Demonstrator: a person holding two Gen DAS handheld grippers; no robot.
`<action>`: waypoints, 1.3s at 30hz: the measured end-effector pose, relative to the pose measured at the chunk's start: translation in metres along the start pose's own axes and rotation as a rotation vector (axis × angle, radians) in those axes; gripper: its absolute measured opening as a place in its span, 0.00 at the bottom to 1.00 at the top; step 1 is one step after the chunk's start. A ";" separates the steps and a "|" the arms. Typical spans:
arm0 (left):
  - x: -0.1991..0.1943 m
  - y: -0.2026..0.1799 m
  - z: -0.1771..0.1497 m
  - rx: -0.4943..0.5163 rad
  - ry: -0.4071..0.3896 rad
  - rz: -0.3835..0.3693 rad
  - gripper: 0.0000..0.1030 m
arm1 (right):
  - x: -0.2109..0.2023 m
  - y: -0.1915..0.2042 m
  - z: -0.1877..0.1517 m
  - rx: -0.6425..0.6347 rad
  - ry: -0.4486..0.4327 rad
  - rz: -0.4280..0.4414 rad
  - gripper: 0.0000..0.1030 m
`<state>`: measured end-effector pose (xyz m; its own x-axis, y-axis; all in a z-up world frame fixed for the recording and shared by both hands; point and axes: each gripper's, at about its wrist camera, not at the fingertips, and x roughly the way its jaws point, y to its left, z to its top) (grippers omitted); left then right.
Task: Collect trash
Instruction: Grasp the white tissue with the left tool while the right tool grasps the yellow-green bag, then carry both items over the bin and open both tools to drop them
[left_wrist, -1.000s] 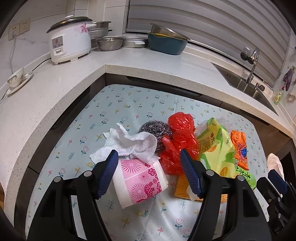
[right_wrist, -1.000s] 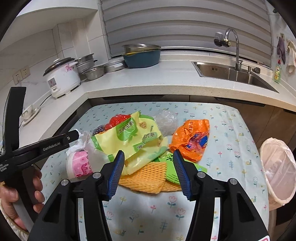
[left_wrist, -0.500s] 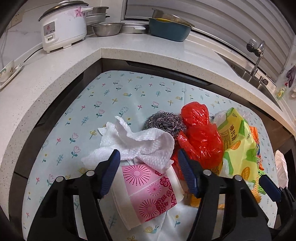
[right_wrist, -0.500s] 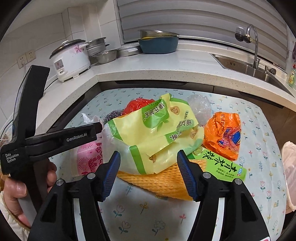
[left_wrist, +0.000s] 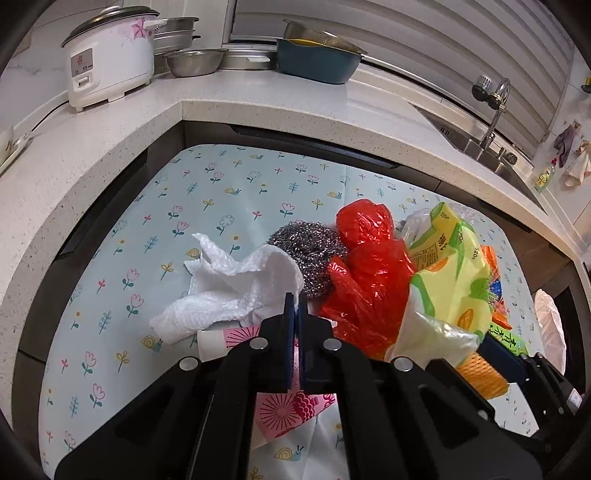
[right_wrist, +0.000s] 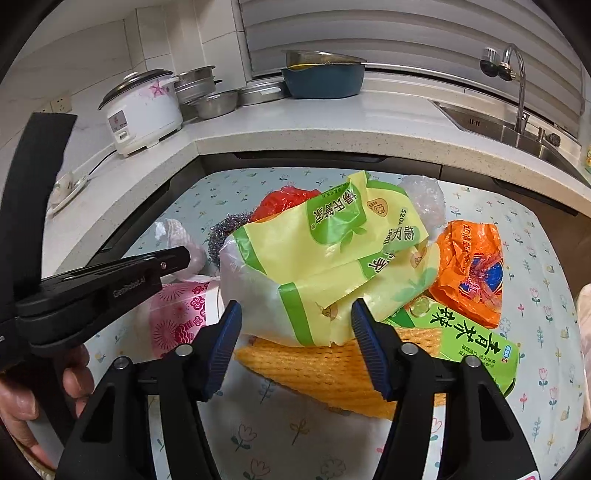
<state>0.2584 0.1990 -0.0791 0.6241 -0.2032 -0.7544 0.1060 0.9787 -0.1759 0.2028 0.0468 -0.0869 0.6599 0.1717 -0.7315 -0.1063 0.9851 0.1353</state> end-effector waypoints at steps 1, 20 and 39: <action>-0.002 -0.002 0.000 0.003 -0.003 -0.004 0.01 | 0.002 -0.001 0.000 0.004 0.008 0.001 0.29; -0.060 -0.052 0.000 0.067 -0.085 -0.070 0.00 | -0.068 -0.046 0.009 0.099 -0.145 -0.011 0.01; -0.111 -0.210 -0.023 0.273 -0.135 -0.235 0.00 | -0.181 -0.163 -0.014 0.218 -0.286 -0.160 0.01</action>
<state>0.1486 0.0156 0.0269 0.6526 -0.4354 -0.6202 0.4495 0.8813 -0.1457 0.0902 -0.1442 0.0135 0.8392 -0.0243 -0.5433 0.1550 0.9683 0.1961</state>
